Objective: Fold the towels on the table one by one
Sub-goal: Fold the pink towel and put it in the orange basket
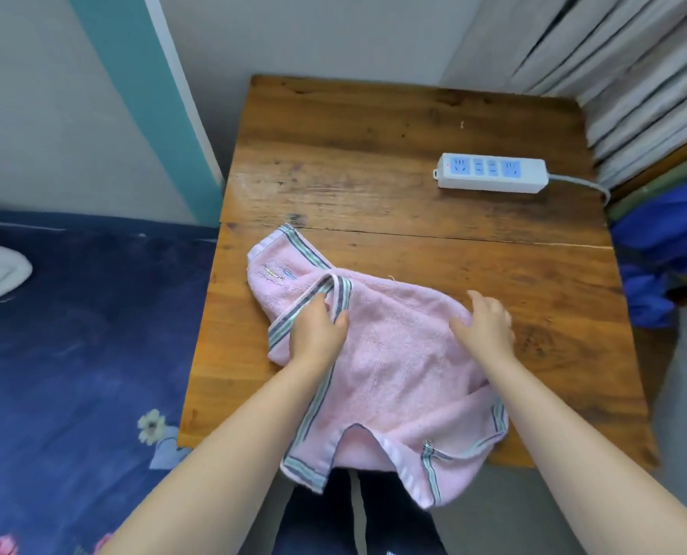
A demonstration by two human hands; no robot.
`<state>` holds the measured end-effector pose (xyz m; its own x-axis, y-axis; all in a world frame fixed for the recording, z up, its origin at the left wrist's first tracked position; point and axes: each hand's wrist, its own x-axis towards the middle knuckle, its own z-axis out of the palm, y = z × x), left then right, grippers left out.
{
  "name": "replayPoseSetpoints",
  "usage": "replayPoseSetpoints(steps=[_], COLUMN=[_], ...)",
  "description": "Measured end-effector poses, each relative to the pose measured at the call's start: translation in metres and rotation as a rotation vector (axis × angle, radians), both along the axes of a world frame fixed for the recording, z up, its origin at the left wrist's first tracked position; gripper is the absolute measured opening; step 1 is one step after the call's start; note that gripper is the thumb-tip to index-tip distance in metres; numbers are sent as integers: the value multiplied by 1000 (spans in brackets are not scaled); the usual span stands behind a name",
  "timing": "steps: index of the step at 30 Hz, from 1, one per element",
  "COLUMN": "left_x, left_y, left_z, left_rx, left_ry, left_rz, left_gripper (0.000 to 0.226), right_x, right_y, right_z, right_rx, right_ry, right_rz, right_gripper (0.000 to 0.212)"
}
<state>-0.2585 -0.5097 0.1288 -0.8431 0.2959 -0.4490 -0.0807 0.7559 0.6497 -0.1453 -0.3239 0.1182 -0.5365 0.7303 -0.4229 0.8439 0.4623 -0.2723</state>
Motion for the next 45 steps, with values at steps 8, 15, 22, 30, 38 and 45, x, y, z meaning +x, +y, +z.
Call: replayPoseSetpoints(steps=[8,15,22,30,38,45], left_x=[-17,26,35,33,2,-66], left_y=[4,-100,-110,-84,-78,-21], left_z=[2,1,-11,-7,64,182], left_rx=[328,155,120,223,451,662], left_ry=[-90,-537,-410,-267,-74,227], left_rz=[173,7,144,235,264,243], left_gripper=[23,8,14,25,25,28], right_x=[2,53,34,25,-7,-93], right_y=[2,-40,-68,-76,-42,-14], right_z=[0,15,7,15,72,178], right_rx=[-118,-540,-472,-500,-411,-324], right_ry=[163,10,9,1,513,871], right_rz=[152,362,172,174,-177,-184], right_gripper=[29,35,15,25,14,11])
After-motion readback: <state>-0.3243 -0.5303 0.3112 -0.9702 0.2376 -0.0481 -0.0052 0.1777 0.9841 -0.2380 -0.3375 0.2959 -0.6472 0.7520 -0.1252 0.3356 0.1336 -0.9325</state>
